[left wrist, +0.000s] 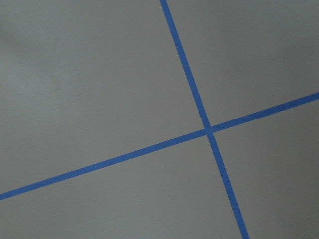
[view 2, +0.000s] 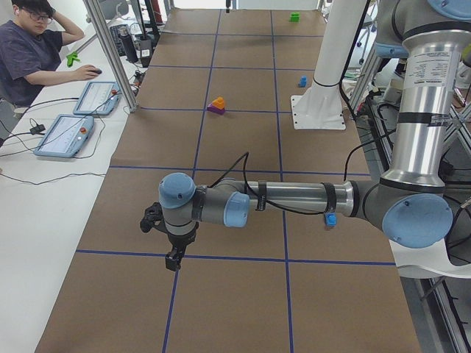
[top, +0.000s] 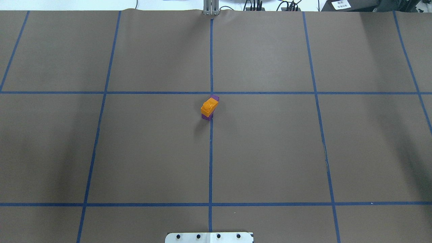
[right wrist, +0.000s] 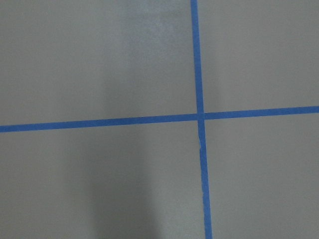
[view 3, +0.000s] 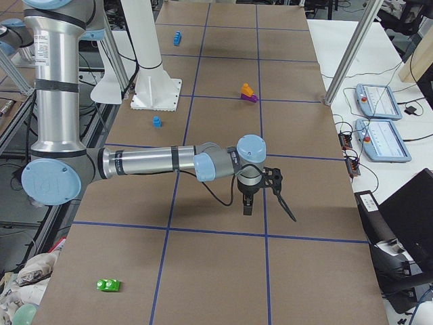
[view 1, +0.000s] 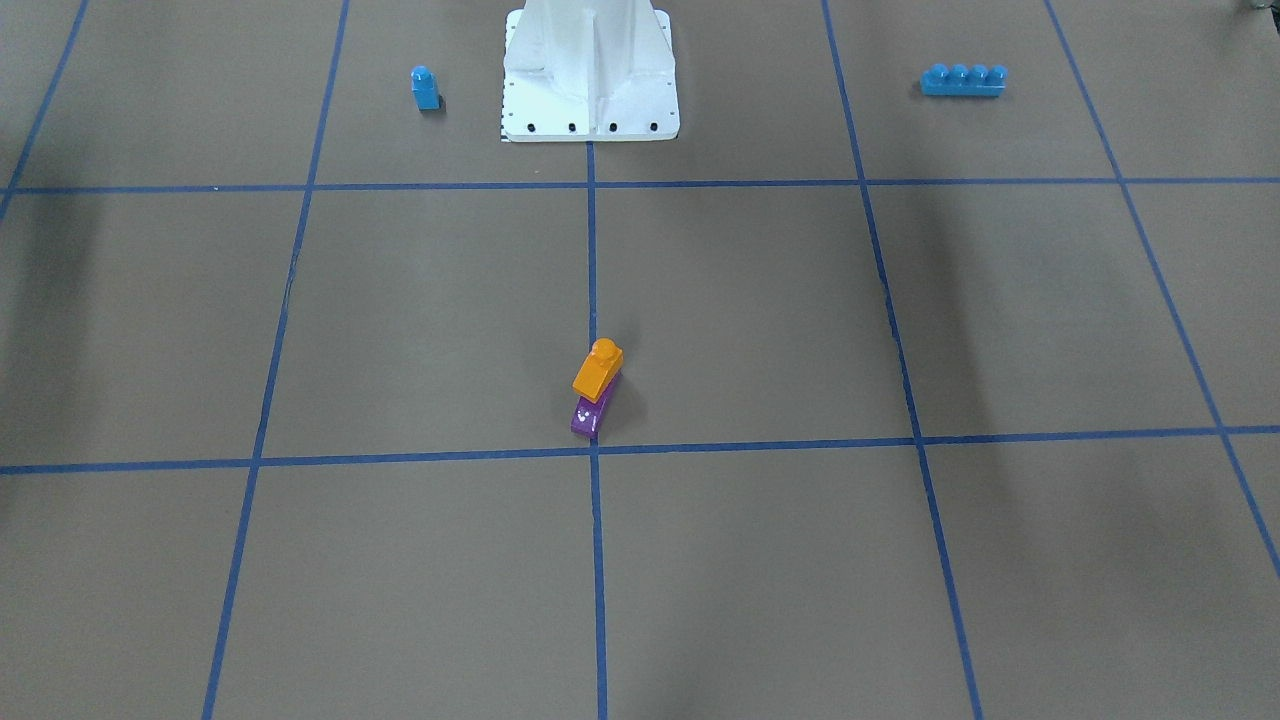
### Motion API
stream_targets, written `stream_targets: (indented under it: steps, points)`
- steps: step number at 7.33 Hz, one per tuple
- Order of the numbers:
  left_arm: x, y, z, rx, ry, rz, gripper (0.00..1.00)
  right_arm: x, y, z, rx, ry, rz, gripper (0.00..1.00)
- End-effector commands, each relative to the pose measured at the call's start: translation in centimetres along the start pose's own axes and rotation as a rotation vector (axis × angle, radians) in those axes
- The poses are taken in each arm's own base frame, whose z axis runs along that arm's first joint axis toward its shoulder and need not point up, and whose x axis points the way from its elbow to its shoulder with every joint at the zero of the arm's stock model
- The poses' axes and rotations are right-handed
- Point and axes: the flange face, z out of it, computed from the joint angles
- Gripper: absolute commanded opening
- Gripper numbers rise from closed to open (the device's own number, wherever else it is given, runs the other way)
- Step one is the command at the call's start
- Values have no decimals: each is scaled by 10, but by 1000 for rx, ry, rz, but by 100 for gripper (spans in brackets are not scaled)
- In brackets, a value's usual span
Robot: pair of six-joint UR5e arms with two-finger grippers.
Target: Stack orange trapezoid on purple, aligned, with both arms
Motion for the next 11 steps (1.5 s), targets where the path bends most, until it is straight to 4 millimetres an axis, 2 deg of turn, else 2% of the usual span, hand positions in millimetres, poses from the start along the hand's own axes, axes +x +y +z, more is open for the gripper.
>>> stream_targets:
  steps: [1, 3, 4, 6, 7, 10, 11]
  points:
    - [-8, 6, -4, -3, 2, -27, 100, 28, 0, -33, -33, -17, -5, 100]
    - [-17, 12, -16, -12, 4, -69, 100, 38, 7, -25, -60, -15, -19, 100]
    - [-13, 11, -21, -5, 2, -67, 100, 40, 10, -22, -65, -16, -17, 100]
    - [19, -1, -61, 15, -6, -188, 100, 43, 13, -20, -67, -14, -12, 100]
    - [27, -4, -57, 17, -2, -254, 100, 43, 13, -20, -68, -15, -11, 100]
    - [49, -11, -32, -29, 8, -216, 100, 42, 13, -20, -67, -14, -5, 100]
    - [47, -8, -30, -33, 8, -216, 100, 42, 13, -20, -67, -11, -5, 100]
